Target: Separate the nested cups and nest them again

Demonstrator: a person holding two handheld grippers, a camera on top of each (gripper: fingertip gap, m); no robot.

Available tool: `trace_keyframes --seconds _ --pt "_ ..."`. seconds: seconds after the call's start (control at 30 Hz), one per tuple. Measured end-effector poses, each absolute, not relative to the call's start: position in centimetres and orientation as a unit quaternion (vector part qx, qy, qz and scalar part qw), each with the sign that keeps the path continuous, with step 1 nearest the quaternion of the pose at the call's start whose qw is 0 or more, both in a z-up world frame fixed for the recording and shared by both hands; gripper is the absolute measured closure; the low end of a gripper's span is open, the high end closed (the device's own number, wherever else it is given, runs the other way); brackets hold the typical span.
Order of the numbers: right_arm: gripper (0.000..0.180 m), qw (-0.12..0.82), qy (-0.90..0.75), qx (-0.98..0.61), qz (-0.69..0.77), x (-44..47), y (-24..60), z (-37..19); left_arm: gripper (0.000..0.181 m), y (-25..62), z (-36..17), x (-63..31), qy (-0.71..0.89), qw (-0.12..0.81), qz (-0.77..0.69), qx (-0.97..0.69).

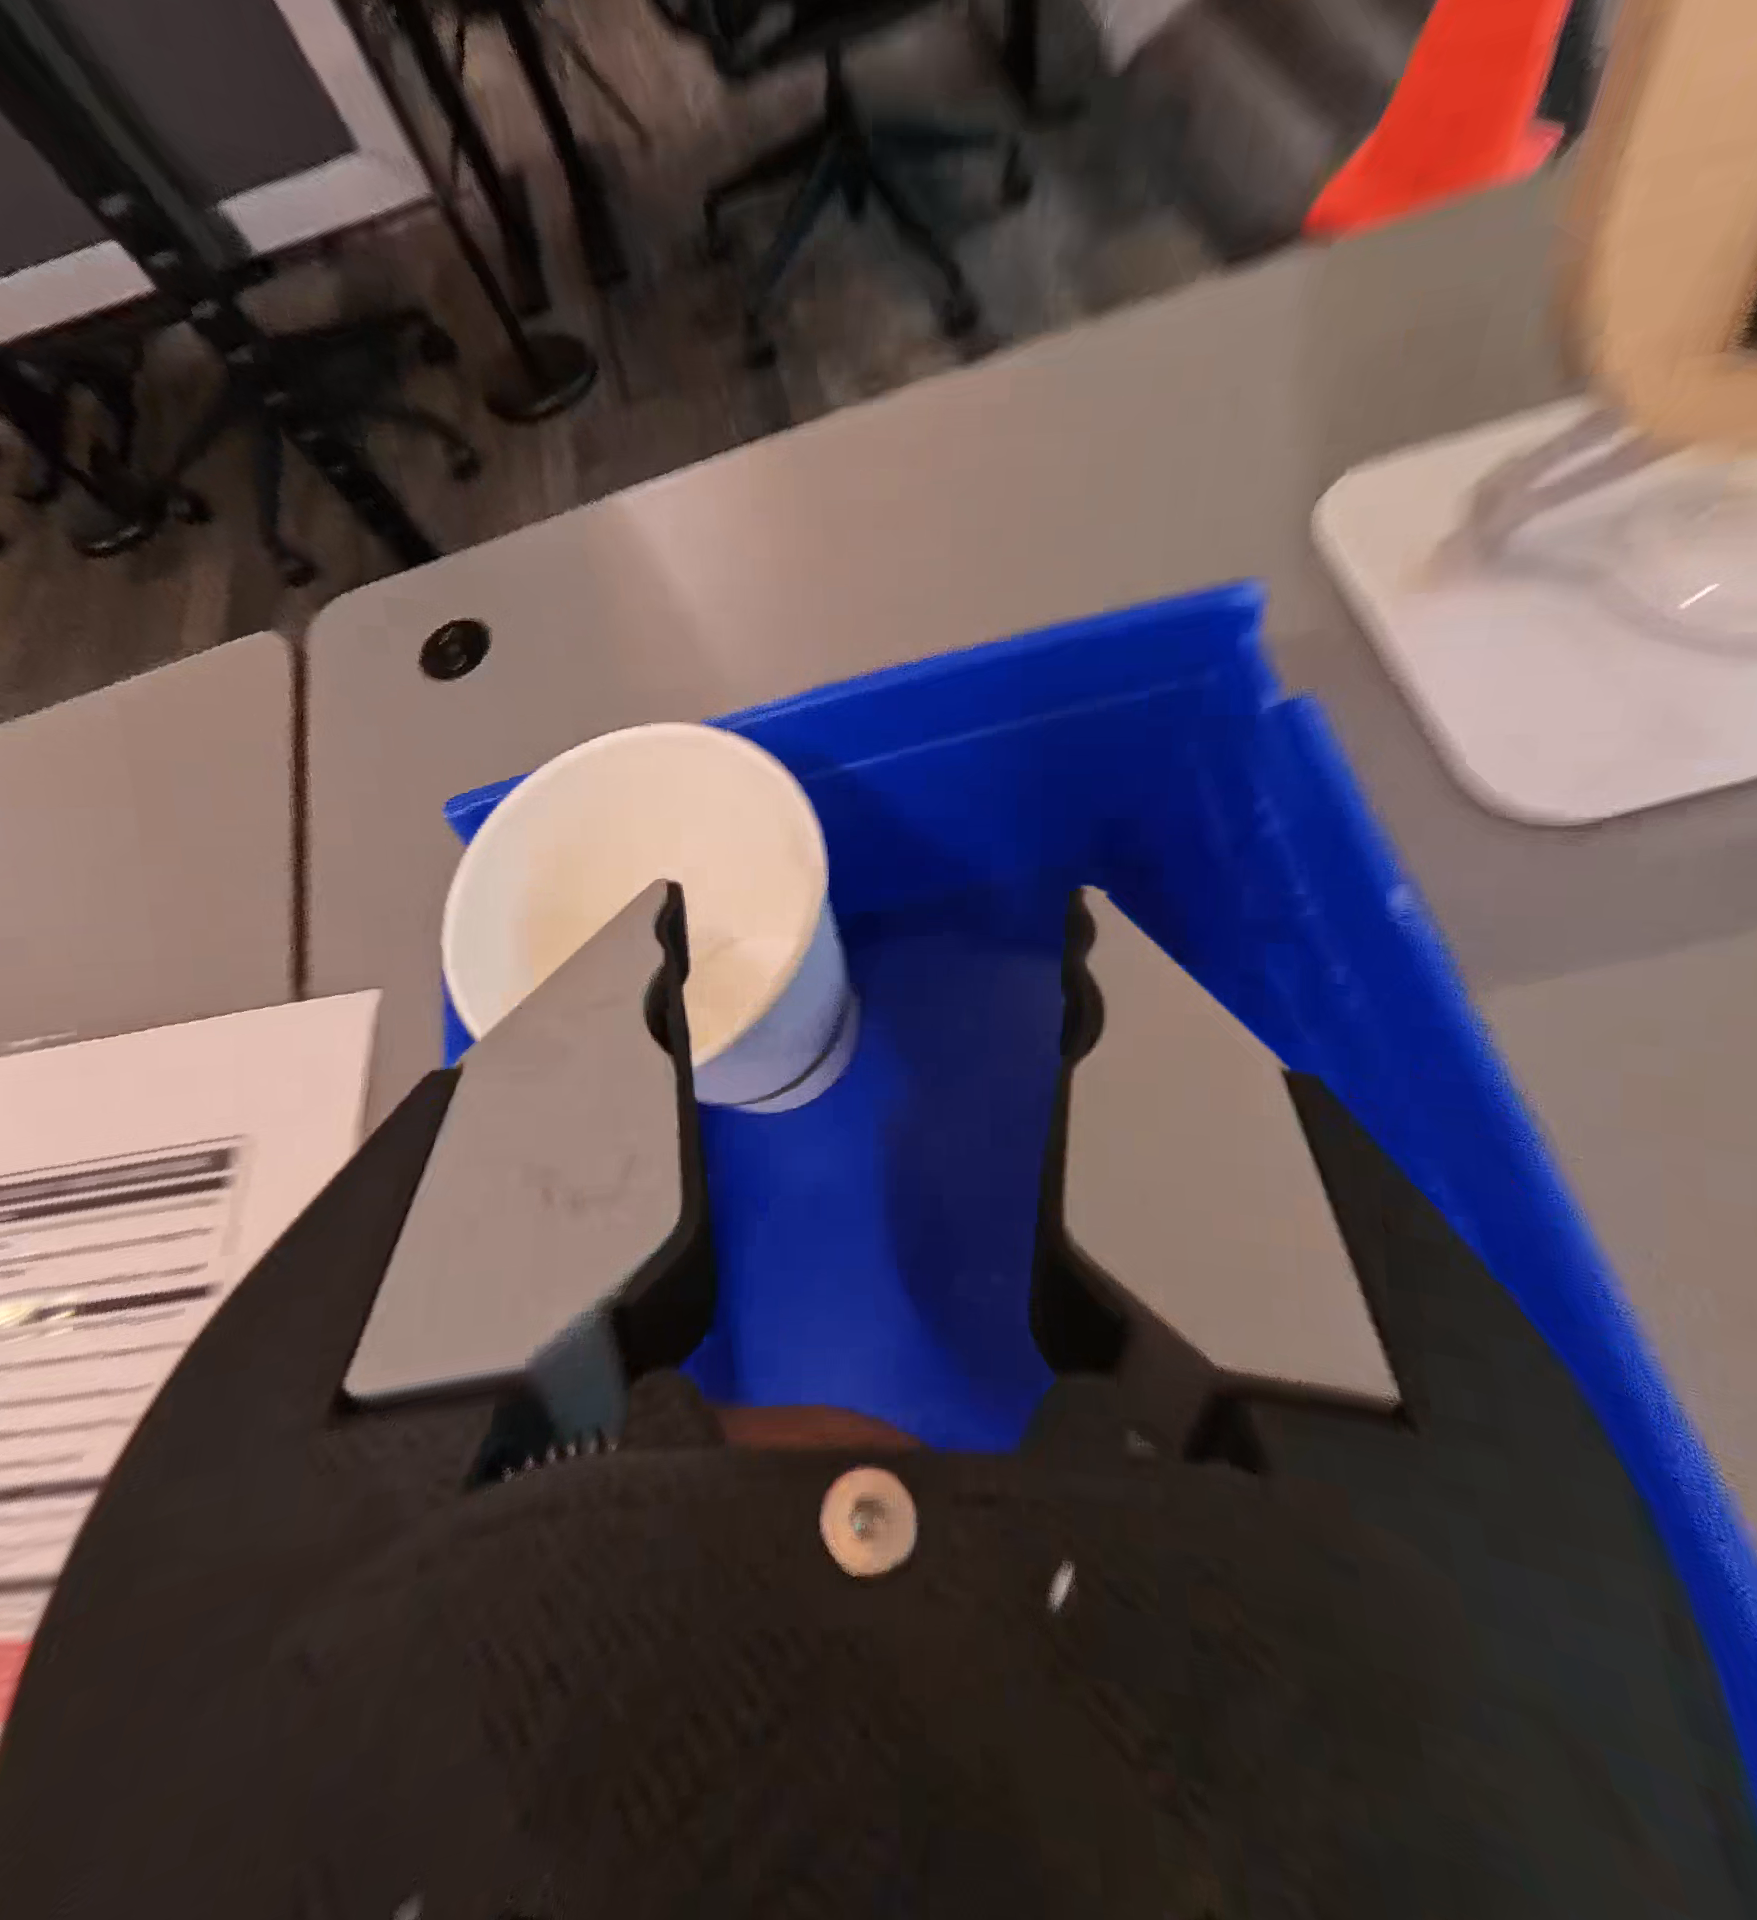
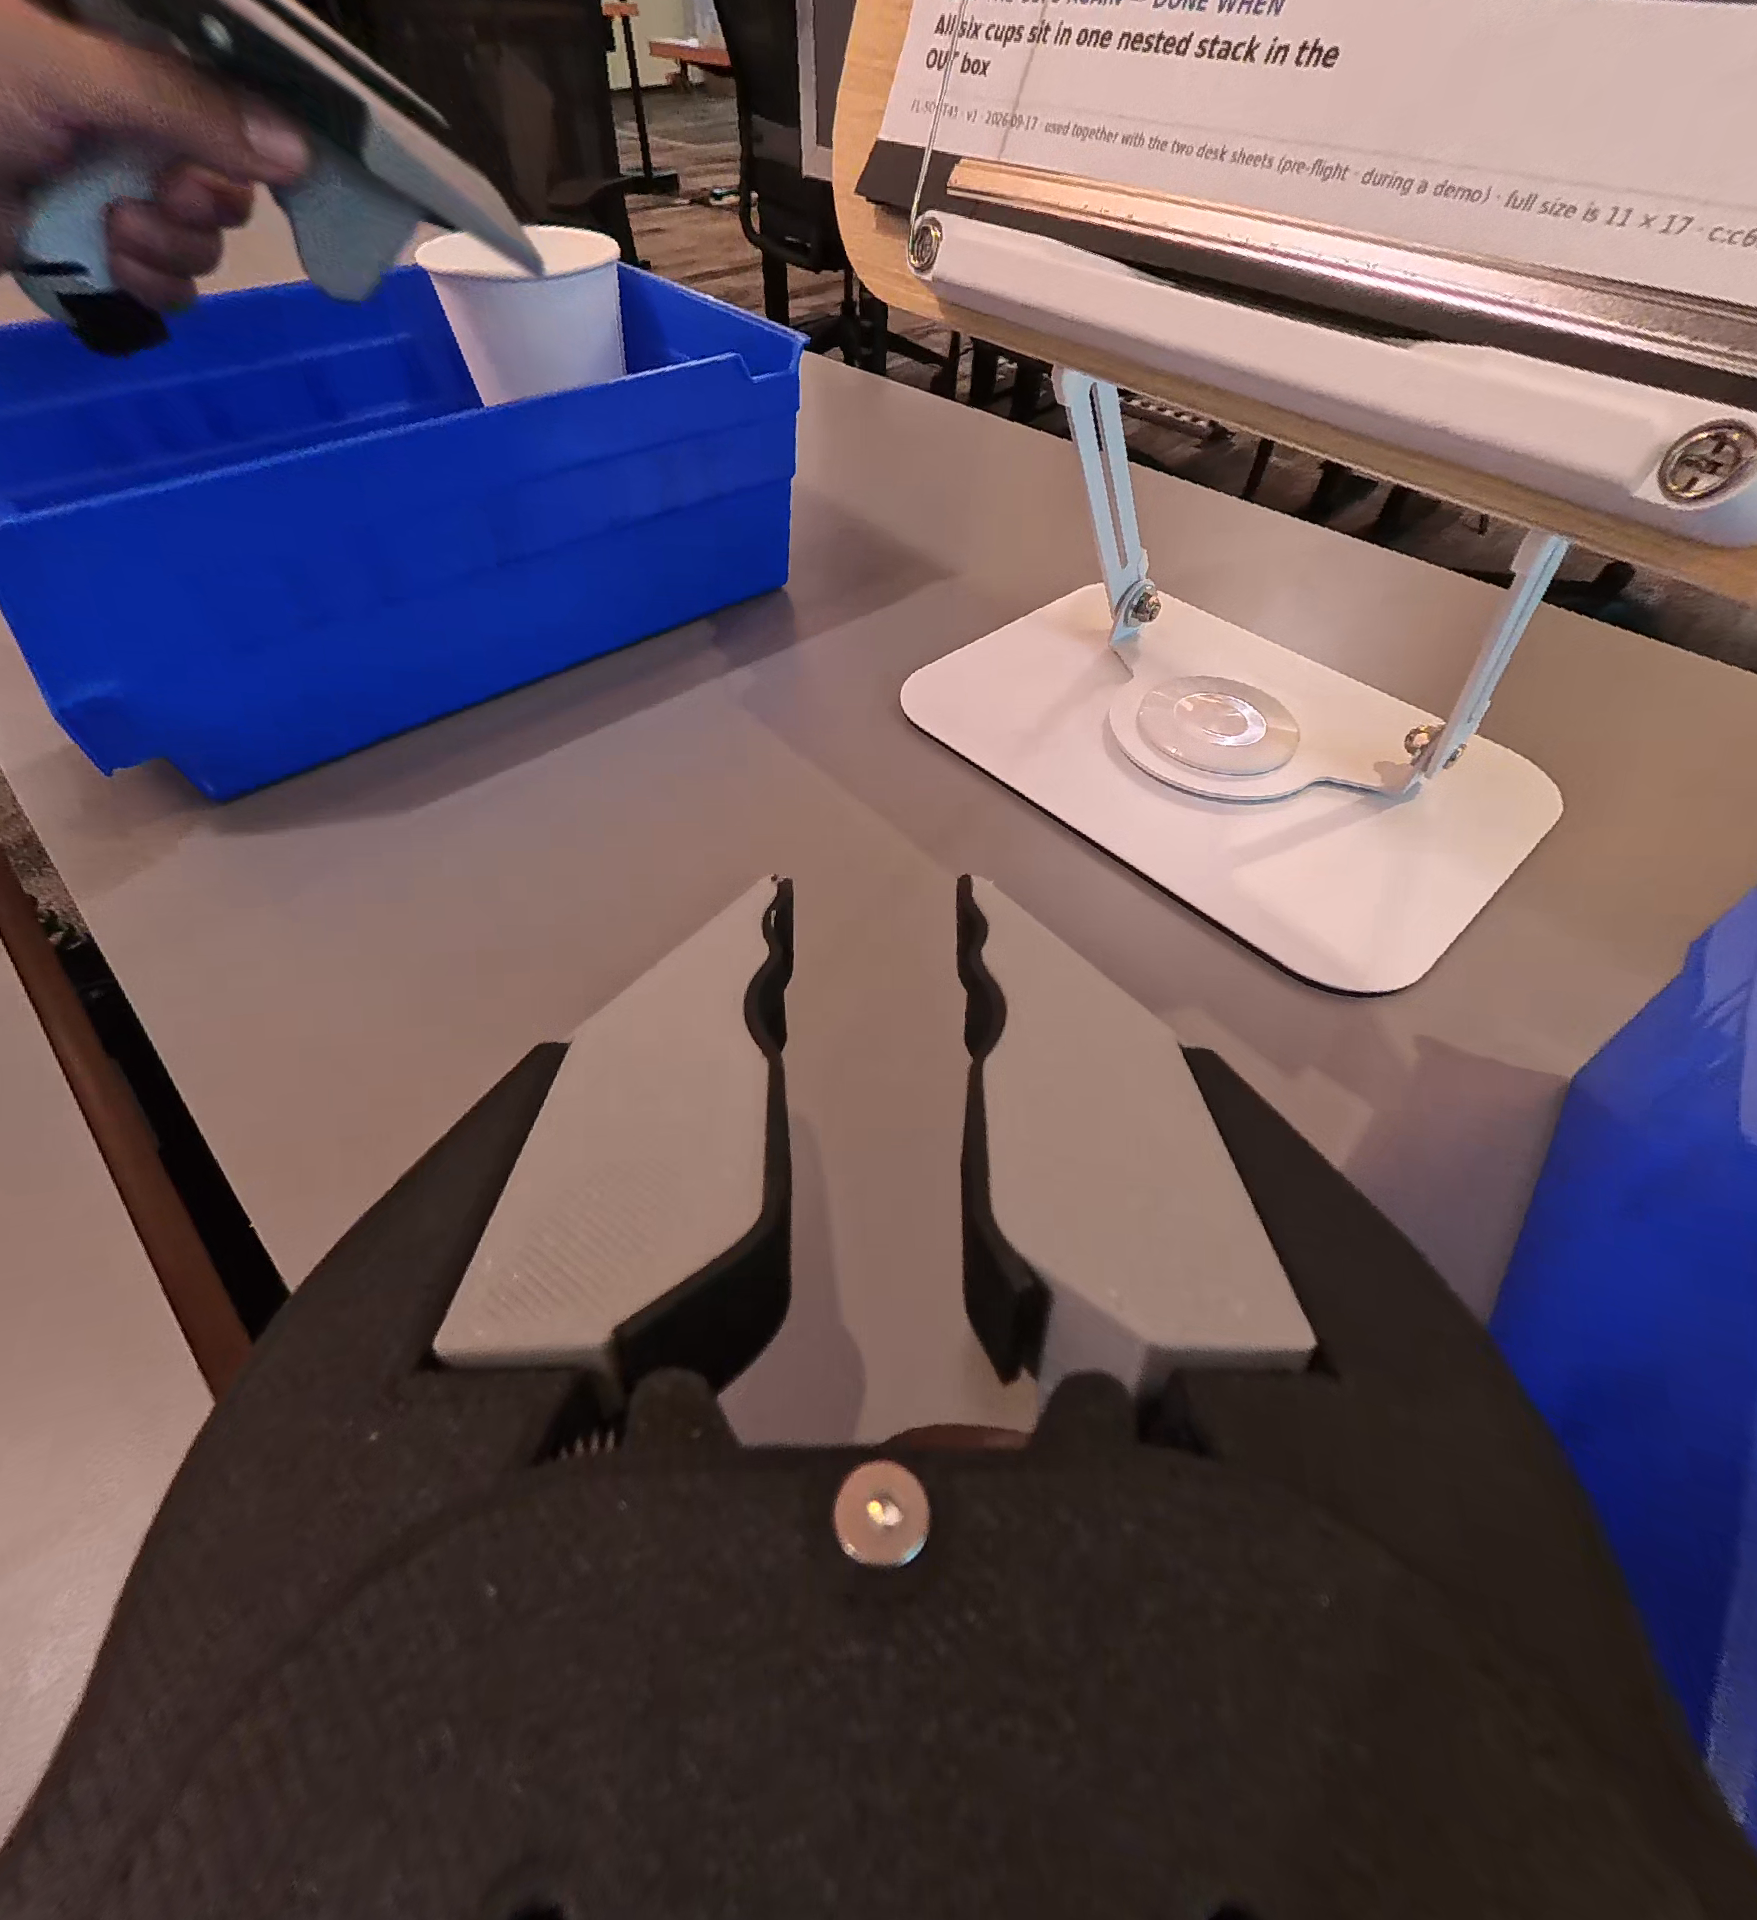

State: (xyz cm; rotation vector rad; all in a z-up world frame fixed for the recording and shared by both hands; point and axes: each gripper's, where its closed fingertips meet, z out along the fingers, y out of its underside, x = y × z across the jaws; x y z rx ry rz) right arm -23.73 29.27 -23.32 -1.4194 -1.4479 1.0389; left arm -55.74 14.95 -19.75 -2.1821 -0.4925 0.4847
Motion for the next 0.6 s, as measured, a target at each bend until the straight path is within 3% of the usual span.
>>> trace_keyframes --seconds 0.13,0.2,0.27,0.6 --pt "0.152 0.420 -0.577 -0.564 0.415 -23.7 29.3 -23.2 0.114 14.3 -23.1 -57.4 -0.175 0.323 0.234 -0.900" --pt "0.152 0.420 -0.576 -0.564 0.417 -23.7 29.3 -23.1 0.163 13.9 -24.0 -57.9 -0.167 0.301 0.250 -0.905" --pt "0.152 0.418 -0.575 -0.565 0.419 -23.7 29.3 -23.1 0.181 14.0 -24.1 -57.0 -0.157 0.300 0.224 -0.914" --pt "0.152 0.417 -0.564 -0.559 0.442 -23.4 28.9 -22.0 0.181 15.4 -13.5 -49.1 -0.035 0.436 0.253 -0.863"
